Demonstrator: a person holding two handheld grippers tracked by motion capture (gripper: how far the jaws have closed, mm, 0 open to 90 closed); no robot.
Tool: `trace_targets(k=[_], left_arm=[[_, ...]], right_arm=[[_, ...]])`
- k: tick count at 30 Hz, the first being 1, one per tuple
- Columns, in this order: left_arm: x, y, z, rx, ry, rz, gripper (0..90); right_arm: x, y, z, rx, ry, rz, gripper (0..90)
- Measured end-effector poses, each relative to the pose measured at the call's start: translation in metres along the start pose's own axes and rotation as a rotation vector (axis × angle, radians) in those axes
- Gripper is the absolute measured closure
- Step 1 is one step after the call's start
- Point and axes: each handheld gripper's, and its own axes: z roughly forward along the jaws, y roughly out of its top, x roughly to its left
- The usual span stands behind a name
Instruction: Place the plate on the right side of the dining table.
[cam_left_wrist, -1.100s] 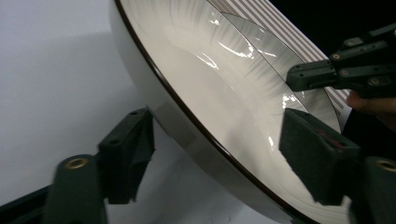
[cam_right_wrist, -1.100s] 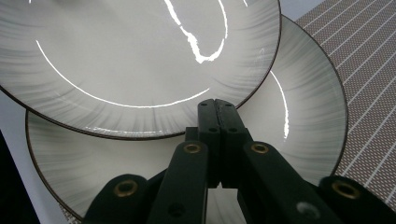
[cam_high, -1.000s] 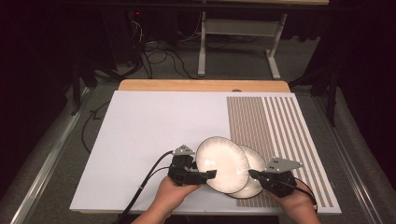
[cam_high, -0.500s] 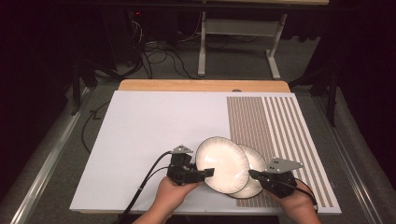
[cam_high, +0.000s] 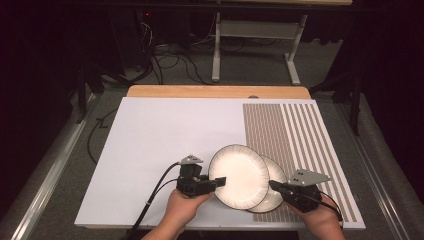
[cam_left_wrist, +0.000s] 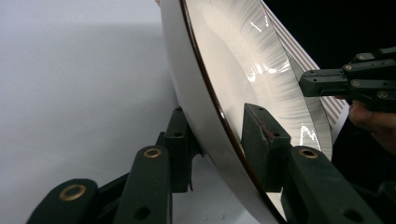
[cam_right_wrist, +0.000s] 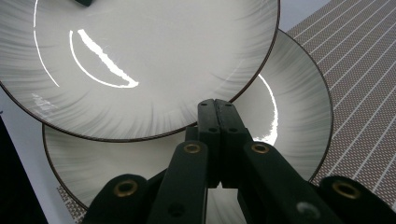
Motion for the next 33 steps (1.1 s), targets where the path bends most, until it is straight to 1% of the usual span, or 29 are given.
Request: trace_targets(k=[3, 5, 7, 9, 12, 15, 18, 21, 23, 24, 26, 27, 28, 29, 33], left_arm=[[0.002, 0.0, -0.001, -0.008, -0.018, -0.02, 66.1], [0.004, -0.001, -0.001, -0.02, -0.028, -0.025, 67.1], [0.005, -0.001, -0.001, -0.028, -0.041, -0.042, 68.2], [0.006, -0.002, -0.001, -0.031, -0.045, -0.04, 68.8], [0.006, -0.002, -0.002, -0.041, -0.053, -0.045, 69.6], [0.005, -0.001, -0.002, -0.05, -0.058, -0.04, 70.8], [0.005, -0.001, -0.003, -0.058, -0.066, -0.04, 71.5], [0.004, -0.001, -0.004, -0.083, -0.064, -0.036, 72.4], [0.005, -0.001, -0.006, -0.092, -0.062, -0.031, 73.1], [0.005, 0.0, -0.007, -0.099, -0.063, -0.031, 73.5], [0.006, 0.001, -0.009, -0.116, -0.061, -0.026, 74.6], [0.007, 0.002, -0.011, -0.125, -0.059, -0.024, 75.2], [0.007, 0.002, -0.012, -0.136, -0.056, -0.022, 75.8], [0.008, 0.003, -0.014, -0.142, -0.057, -0.017, 76.2], [0.011, 0.005, -0.019, -0.169, -0.049, 0.0, 77.2]], right_arm=[[0.0, 0.0, -0.002, -0.009, 0.001, -0.002, 90.0], [0.0, 0.0, -0.003, -0.017, -0.001, 0.0, 90.0], [-0.001, 0.0, -0.005, -0.031, -0.007, 0.005, 90.0], [-0.002, 0.0, -0.007, -0.04, -0.01, 0.017, 89.3], [-0.005, 0.0, -0.011, -0.063, -0.021, 0.02, 88.1], [-0.006, 0.001, -0.016, -0.079, -0.033, 0.038, 86.2], [-0.008, 0.001, -0.02, -0.096, -0.042, 0.041, 83.3], [-0.01, 0.0, -0.023, -0.111, -0.058, 0.061, 80.2], [-0.011, 0.0, -0.026, -0.119, -0.069, 0.077, 77.6], [-0.013, 0.0, -0.027, -0.126, -0.072, 0.077, 76.6], [-0.014, 0.0, -0.029, -0.135, -0.085, 0.096, 73.5], [-0.015, -0.001, -0.03, -0.14, -0.094, 0.089, 72.5], [-0.016, -0.001, -0.031, -0.145, -0.097, 0.097, 71.3], [-0.017, -0.002, -0.032, -0.149, -0.102, 0.092, 70.1], [-0.02, -0.004, -0.035, -0.16, -0.126, 0.12, 65.1]])
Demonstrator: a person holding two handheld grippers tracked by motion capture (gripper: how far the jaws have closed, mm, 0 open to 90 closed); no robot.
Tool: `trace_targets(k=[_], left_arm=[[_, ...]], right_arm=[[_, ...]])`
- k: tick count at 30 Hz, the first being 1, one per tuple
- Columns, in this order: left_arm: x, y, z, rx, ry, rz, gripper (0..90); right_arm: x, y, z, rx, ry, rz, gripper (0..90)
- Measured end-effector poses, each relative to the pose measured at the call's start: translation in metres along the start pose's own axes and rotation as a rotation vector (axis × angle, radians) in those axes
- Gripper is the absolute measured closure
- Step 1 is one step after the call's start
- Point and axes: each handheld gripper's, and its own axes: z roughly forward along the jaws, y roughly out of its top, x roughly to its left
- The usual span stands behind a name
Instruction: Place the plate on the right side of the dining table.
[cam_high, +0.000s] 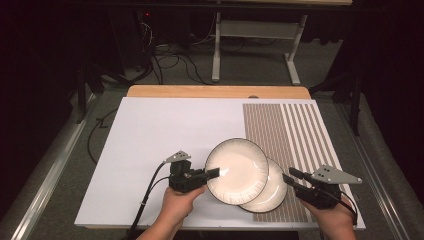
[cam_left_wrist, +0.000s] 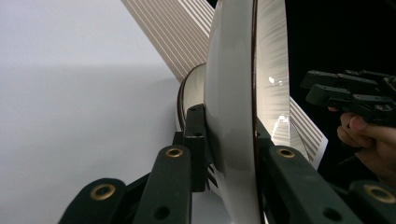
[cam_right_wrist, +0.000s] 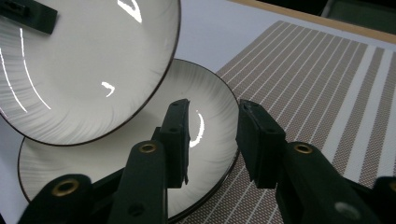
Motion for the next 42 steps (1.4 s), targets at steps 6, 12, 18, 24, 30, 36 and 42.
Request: trace_targets(k=[6, 12, 18, 24, 30, 36, 42], left_arm=[[0.001, 0.004, -0.008, -0.043, 0.021, 0.055, 78.3], [-0.005, 0.008, -0.015, -0.08, 0.06, 0.149, 78.6], [-0.009, 0.009, -0.02, -0.116, 0.097, 0.228, 79.0], [-0.016, 0.009, -0.022, -0.133, 0.12, 0.32, 78.9], [-0.015, 0.008, -0.024, -0.123, 0.118, 0.356, 78.5], [-0.017, 0.01, -0.026, -0.104, 0.125, 0.402, 78.2], [-0.018, 0.011, -0.027, -0.091, 0.123, 0.421, 78.2]], right_arm=[[-0.006, 0.0, -0.008, -0.04, -0.008, 0.047, 57.1], [-0.012, -0.002, -0.016, -0.097, -0.031, 0.068, 43.7], [-0.017, -0.003, -0.023, -0.157, -0.044, 0.089, 28.1], [-0.019, -0.003, -0.025, -0.184, -0.042, 0.105, 17.8], [-0.019, -0.003, -0.021, -0.179, -0.049, 0.111, 0.2], [-0.017, -0.002, -0.02, -0.19, -0.068, 0.098, 0.2], [-0.012, 0.002, -0.017, -0.192, -0.049, 0.089, 1.6]])
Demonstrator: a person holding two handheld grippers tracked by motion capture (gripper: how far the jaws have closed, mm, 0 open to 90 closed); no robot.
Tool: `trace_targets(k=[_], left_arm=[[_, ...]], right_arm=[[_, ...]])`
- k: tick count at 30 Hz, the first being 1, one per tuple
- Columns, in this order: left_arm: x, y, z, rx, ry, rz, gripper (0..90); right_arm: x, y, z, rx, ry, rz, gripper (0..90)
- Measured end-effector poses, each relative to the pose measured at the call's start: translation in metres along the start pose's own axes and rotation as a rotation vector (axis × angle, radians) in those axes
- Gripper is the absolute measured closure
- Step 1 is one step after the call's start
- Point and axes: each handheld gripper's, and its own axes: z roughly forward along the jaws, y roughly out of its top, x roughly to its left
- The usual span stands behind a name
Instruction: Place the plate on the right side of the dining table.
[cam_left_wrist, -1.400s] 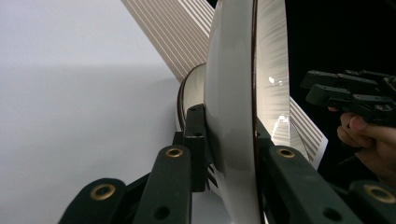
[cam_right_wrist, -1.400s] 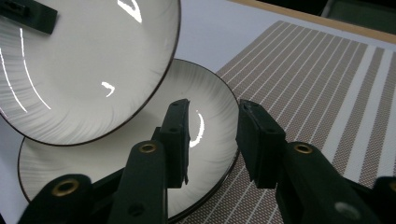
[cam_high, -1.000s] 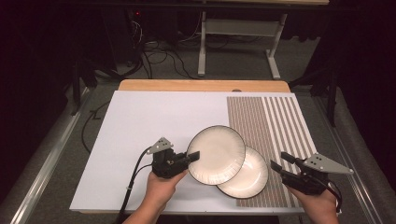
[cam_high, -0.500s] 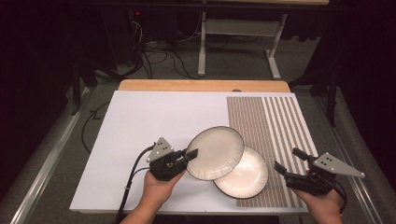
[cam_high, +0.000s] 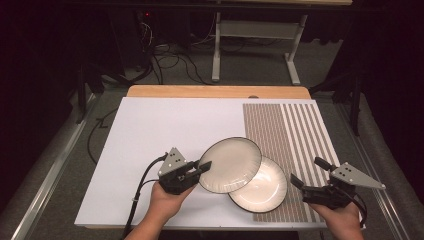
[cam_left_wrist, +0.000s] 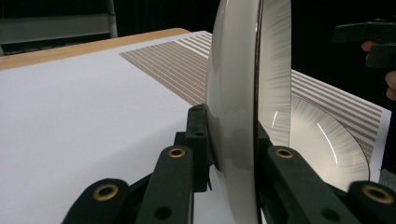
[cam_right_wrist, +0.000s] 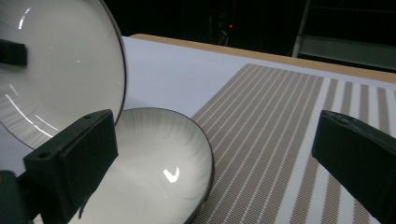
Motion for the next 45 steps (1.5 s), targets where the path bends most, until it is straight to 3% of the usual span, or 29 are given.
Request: trace_targets(k=[8, 15, 24, 32, 40, 45], left_arm=[[0.001, 0.0, -0.003, 0.011, -0.005, 0.019, 78.3], [0.0, 0.0, -0.004, 0.013, -0.007, 0.027, 78.4], [-0.001, 0.001, -0.005, 0.022, 0.0, 0.045, 78.3], [-0.001, 0.0, -0.006, 0.025, 0.0, 0.048, 78.2], [0.0, 0.0, -0.006, 0.028, -0.002, 0.047, 78.1], [0.0, 0.0, -0.006, 0.024, 0.003, 0.052, 77.8]], right_arm=[[0.016, 0.011, 0.016, 0.008, 0.057, -0.021, 3.1], [0.029, 0.02, 0.043, 0.052, 0.119, -0.035, 6.1], [0.045, 0.028, 0.069, 0.063, 0.148, -0.038, 10.4], [0.055, 0.031, 0.083, 0.094, 0.202, -0.03, 16.4], [0.06, 0.019, 0.088, 0.117, 0.193, -0.006, 39.9], [0.056, 0.015, 0.09, 0.134, 0.216, 0.063, 55.8]])
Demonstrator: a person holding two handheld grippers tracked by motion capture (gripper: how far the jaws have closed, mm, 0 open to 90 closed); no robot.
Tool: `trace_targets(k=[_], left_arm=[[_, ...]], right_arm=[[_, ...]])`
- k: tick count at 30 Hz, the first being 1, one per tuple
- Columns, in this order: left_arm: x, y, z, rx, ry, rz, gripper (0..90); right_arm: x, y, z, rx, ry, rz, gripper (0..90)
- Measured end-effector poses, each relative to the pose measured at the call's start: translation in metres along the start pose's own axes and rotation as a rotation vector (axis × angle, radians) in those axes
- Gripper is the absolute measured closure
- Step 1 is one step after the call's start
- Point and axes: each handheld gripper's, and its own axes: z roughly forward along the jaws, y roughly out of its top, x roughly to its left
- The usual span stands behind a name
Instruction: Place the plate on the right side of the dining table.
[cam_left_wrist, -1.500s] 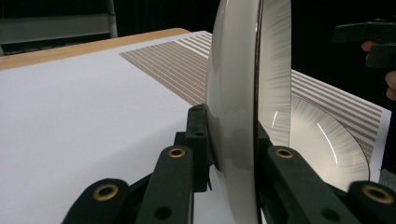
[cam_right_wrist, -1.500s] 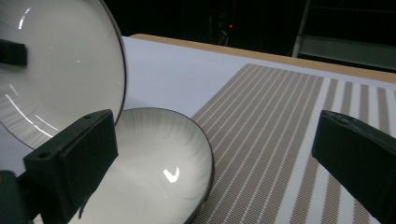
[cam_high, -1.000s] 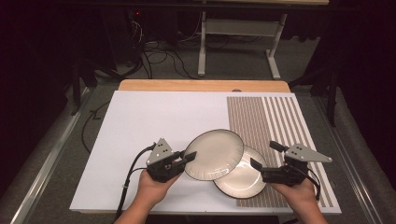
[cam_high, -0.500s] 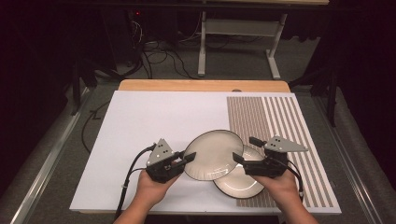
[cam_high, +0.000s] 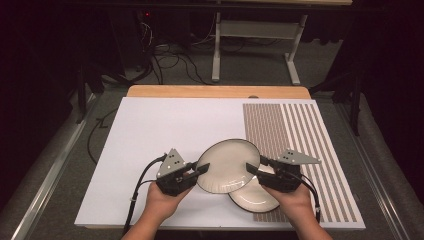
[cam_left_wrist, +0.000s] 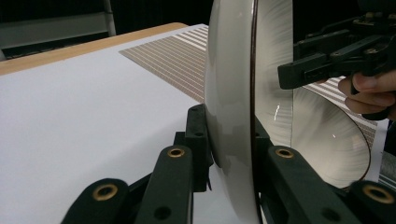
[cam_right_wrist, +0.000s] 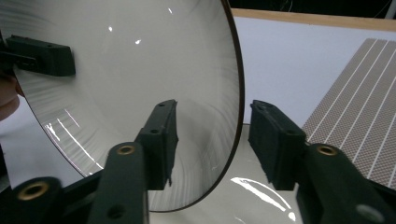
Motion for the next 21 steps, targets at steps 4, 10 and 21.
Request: trace_targets(k=[4, 10, 21], left_arm=[[0.0004, -0.0006, -0.0001, -0.001, 0.0, -0.006, 77.8], [0.0012, -0.002, -0.0008, -0.007, -0.005, -0.015, 78.0], [0.0056, -0.0046, -0.0014, -0.036, -0.014, -0.077, 79.2]], right_arm=[[-0.0016, -0.0009, 0.0011, 0.005, 0.003, 0.007, 66.4], [-0.0033, -0.0006, 0.0, 0.005, 0.009, 0.023, 81.1], [-0.0053, 0.0025, -0.0075, -0.015, 0.05, 0.025, 86.4]])
